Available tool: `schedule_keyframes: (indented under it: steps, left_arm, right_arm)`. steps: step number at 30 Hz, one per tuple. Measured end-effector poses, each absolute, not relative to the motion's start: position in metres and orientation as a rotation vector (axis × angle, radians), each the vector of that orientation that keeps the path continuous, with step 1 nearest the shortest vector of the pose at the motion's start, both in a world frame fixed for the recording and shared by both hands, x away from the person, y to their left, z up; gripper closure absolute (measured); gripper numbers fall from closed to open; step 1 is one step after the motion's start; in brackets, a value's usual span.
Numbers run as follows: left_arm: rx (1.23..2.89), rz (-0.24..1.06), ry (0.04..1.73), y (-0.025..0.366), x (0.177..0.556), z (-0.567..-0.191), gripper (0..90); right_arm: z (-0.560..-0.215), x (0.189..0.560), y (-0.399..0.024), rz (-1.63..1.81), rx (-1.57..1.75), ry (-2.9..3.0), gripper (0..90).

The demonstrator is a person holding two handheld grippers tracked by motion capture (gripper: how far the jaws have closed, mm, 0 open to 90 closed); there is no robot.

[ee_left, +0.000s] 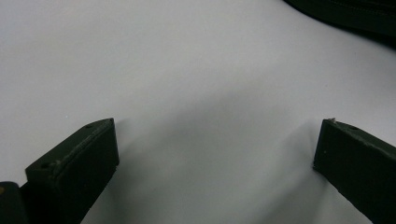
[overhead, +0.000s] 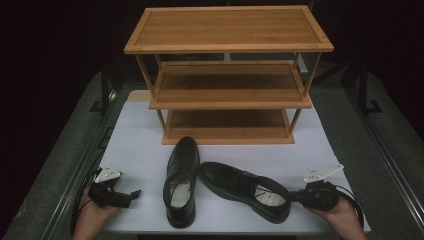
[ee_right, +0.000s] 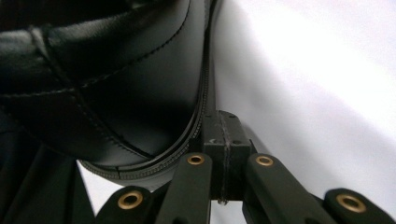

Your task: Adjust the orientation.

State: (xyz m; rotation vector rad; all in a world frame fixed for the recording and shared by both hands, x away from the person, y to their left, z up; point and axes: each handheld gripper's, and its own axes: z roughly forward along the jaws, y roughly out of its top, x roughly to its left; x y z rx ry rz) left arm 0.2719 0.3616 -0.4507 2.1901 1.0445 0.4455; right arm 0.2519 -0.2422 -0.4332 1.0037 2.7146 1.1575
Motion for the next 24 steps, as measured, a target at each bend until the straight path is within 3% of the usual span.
schedule_keyframes:
  steps: [24]
  left_arm:
    - [2.19, 0.445, 1.045, 0.361, 0.272, -0.451, 0.0]
  right_arm:
    - [-0.436, 0.231, -0.206, 1.21, 0.807, 2.859, 89.8]
